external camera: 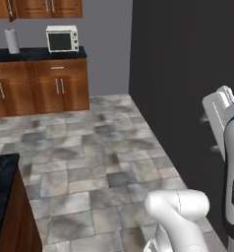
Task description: Pick up the bowls from the cabinet and place each bowl in front of a stool on the dining counter.
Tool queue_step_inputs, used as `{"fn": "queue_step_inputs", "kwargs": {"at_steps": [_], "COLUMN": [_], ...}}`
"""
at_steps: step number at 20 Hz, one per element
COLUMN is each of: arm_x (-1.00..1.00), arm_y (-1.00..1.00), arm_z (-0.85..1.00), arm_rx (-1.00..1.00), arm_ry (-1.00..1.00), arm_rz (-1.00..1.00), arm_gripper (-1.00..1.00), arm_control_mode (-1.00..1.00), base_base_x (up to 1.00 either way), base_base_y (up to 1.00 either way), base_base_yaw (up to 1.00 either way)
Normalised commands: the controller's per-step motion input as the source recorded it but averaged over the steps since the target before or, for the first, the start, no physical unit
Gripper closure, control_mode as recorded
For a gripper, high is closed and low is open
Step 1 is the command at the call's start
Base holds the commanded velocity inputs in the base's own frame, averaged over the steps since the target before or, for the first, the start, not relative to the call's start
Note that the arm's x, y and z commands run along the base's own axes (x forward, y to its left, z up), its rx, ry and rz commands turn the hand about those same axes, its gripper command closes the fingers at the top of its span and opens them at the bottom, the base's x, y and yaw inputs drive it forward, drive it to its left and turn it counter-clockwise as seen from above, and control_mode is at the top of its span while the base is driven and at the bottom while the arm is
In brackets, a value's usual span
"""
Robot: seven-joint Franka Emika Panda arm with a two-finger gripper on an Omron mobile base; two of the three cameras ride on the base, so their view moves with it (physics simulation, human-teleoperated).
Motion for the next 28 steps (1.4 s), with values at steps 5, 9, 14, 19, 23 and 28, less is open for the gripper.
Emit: {"fn": "queue_step_inputs", "kwargs": {"at_steps": [5, 9, 14, 19, 23, 28], "arm_x": [0.0, 0.0, 0.0, 0.0, 0.0, 0.0], "arm_y": [0.0, 0.0, 0.0, 0.0, 0.0, 0.0], "arm_z": [0.0, 0.0, 0.0, 0.0, 0.0, 0.0], "arm_rx": [0.0, 0.0, 0.0, 0.0, 0.0, 0.0], "arm_ry": [0.0, 0.0, 0.0, 0.0, 0.0, 0.0], "arm_rz": [0.0, 0.0, 0.0, 0.0, 0.0, 0.0], "arm_gripper": [-1.0, -1.0, -1.0, -1.0, -1.0, -1.0], "arm_control_mode": [1.0, 1.0, 1.0, 1.0, 1.0, 1.0], "base_base_x": [1.0, 1.0, 1.0, 1.0, 1.0, 1.0], "base_base_y": [-0.68, -0.72, -0.45, 0.27, 0.78, 0.95], "base_base_yaw": [0.11, 0.1, 0.1, 0.07, 0.02, 0.0]}}
